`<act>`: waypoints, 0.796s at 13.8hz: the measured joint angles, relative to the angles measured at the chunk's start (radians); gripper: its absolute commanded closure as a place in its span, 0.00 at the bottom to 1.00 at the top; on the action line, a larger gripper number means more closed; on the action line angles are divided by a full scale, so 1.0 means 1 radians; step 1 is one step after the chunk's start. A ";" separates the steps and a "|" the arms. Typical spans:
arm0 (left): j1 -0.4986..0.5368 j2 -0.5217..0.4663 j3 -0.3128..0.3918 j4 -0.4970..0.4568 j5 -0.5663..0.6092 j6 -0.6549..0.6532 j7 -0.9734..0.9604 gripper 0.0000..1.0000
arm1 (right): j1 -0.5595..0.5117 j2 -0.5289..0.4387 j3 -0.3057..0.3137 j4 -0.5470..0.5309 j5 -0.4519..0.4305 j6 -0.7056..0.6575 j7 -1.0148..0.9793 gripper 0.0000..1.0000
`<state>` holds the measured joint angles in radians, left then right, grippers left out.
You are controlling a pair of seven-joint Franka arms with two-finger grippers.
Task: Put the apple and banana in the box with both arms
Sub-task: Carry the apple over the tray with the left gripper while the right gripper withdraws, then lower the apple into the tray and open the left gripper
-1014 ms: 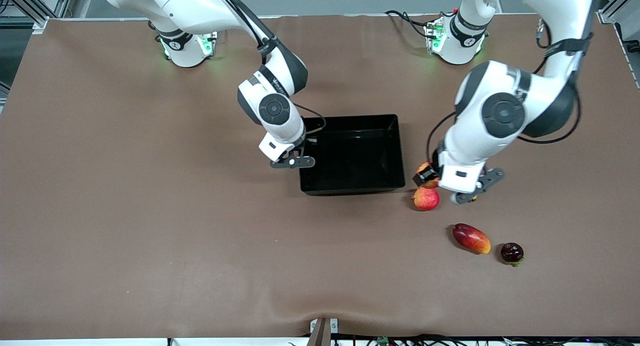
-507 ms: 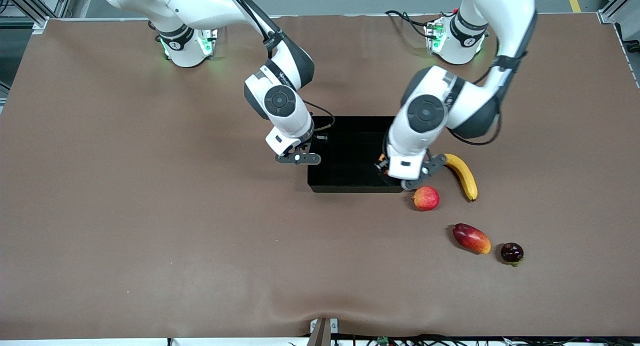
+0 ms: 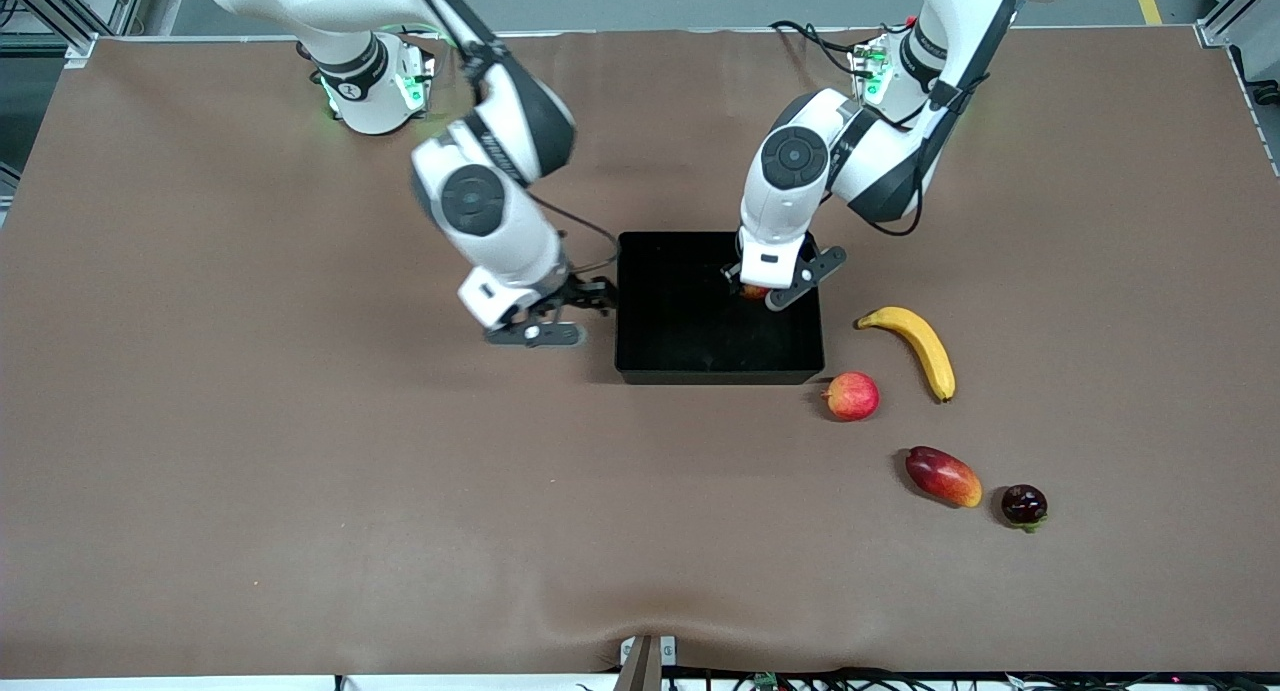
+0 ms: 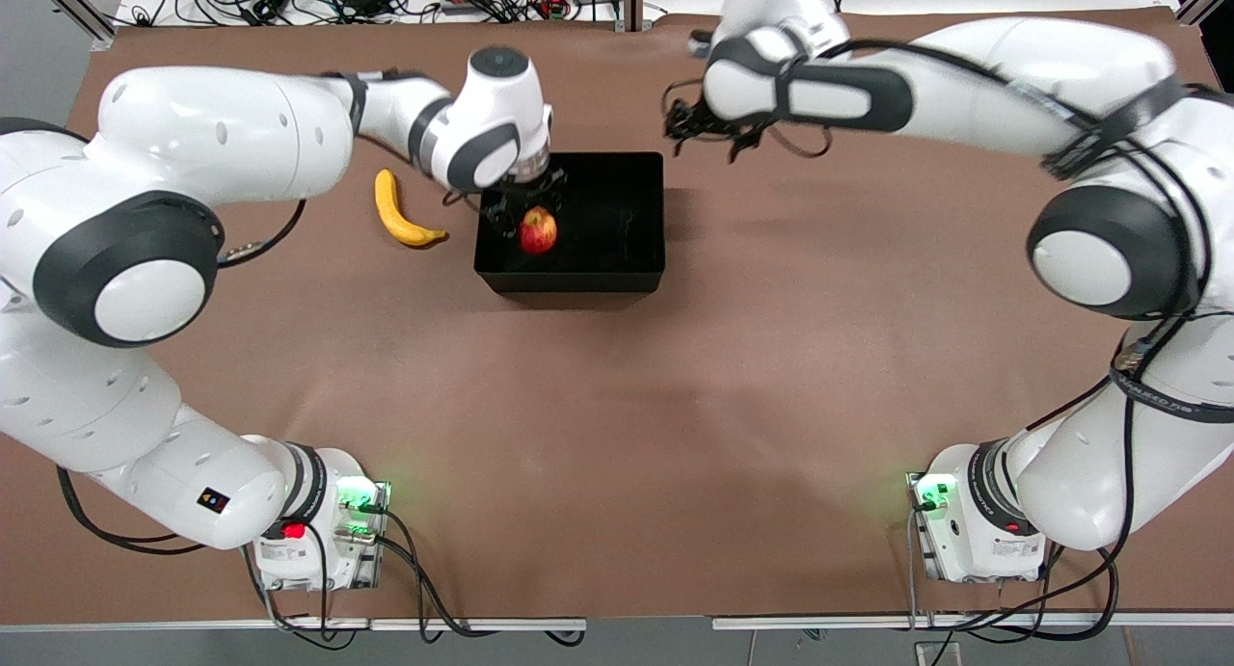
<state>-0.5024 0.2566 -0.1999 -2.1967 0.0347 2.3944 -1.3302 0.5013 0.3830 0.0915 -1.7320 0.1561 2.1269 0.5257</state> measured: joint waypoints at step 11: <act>0.010 0.059 0.009 -0.034 0.077 0.130 -0.001 0.00 | -0.410 -0.213 -0.008 0.000 -0.005 -0.295 -0.464 0.00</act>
<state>-0.4920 0.3160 -0.1904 -2.2304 0.1119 2.5243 -1.3308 0.0909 0.1704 0.0834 -1.7324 0.1513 1.8324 0.0621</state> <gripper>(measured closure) 0.035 0.000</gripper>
